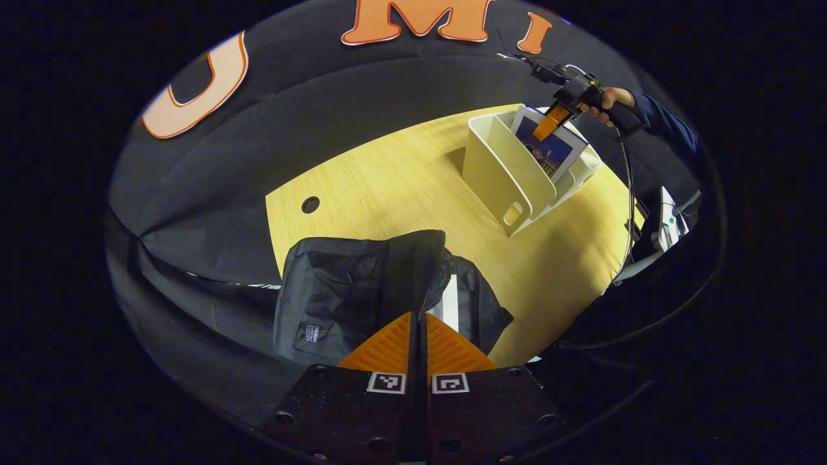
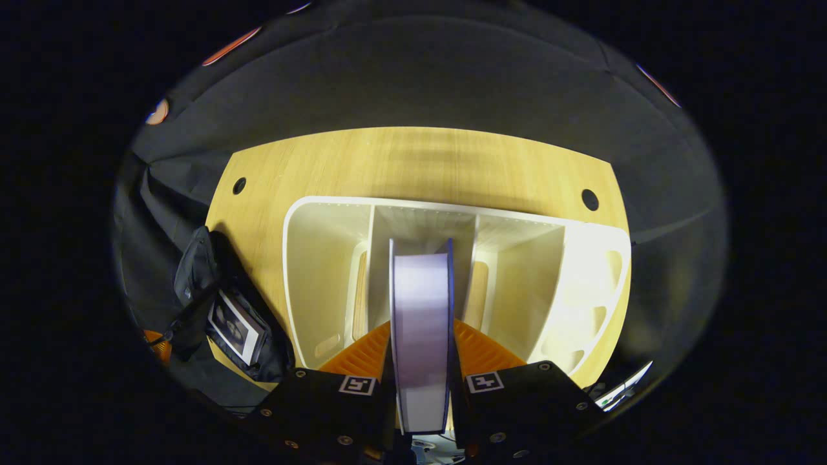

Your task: Open the schoolbag, grab two books from the bookshelf and put them into the schoolbag.

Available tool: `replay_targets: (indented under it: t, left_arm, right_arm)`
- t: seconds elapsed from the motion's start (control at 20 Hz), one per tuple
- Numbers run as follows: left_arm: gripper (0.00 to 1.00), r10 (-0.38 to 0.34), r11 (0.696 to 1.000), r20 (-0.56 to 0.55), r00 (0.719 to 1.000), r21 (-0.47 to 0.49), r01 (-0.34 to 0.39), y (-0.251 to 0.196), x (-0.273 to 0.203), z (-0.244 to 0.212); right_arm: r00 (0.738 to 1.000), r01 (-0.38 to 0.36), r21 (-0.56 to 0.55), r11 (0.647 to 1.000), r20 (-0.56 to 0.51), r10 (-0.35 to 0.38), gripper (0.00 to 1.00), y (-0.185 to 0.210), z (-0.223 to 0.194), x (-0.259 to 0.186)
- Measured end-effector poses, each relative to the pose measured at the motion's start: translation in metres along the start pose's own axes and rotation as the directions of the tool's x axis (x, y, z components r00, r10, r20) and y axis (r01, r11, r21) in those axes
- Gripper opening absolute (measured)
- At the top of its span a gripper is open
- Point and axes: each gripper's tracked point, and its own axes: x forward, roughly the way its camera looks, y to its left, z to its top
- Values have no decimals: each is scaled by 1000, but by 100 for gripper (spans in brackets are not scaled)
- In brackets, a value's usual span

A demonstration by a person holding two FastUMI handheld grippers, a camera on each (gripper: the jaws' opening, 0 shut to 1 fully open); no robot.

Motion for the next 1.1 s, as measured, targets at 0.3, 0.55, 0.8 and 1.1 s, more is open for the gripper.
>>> replay_targets:
  t: [0.3,0.55,0.8,1.1]
  left_arm:
    - [1,-45,997,23,999,59,44,4,-1,-1]
    - [1,-76,988,45,996,136,69,11,-3,-2]
    - [1,-125,973,72,989,204,108,15,-5,-4]
    - [1,-170,954,90,981,265,141,22,-6,-11]
  right_arm:
    - [996,49,23,999,72,-50,35,-3,-27,-52]
    - [989,42,86,995,141,-54,35,8,-60,-108]
    - [979,79,131,988,177,-102,35,20,-100,-145]
    - [973,59,189,980,208,-98,35,54,-146,-167]
